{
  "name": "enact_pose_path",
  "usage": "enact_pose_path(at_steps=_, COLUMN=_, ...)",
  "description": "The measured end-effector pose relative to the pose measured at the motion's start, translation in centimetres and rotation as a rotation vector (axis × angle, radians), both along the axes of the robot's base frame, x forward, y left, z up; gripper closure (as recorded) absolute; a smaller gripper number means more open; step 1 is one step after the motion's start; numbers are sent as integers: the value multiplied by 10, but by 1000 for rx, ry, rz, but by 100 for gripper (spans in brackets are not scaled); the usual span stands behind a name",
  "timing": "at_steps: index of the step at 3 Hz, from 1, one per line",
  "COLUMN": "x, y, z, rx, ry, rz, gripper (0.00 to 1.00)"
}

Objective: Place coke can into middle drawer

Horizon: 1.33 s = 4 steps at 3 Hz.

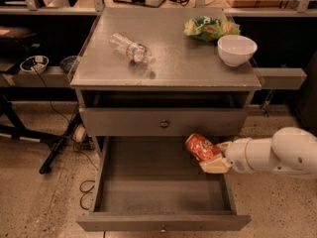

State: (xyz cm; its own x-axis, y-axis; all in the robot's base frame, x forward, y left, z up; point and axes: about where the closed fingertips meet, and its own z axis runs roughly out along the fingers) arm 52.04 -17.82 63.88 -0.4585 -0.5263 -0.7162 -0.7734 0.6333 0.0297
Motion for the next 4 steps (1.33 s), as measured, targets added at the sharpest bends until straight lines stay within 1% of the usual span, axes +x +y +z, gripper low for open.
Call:
enact_pose_path(at_steps=1, x=0, y=3, z=-29, rx=38, ry=24, rz=22, gripper=100)
enact_pose_path(at_steps=2, x=2, y=6, z=-67, rx=43, ry=61, rz=13, gripper=100)
enact_pose_path(at_steps=4, x=2, y=6, z=-126, rx=-8, ry=118, rz=-43, gripper=100)
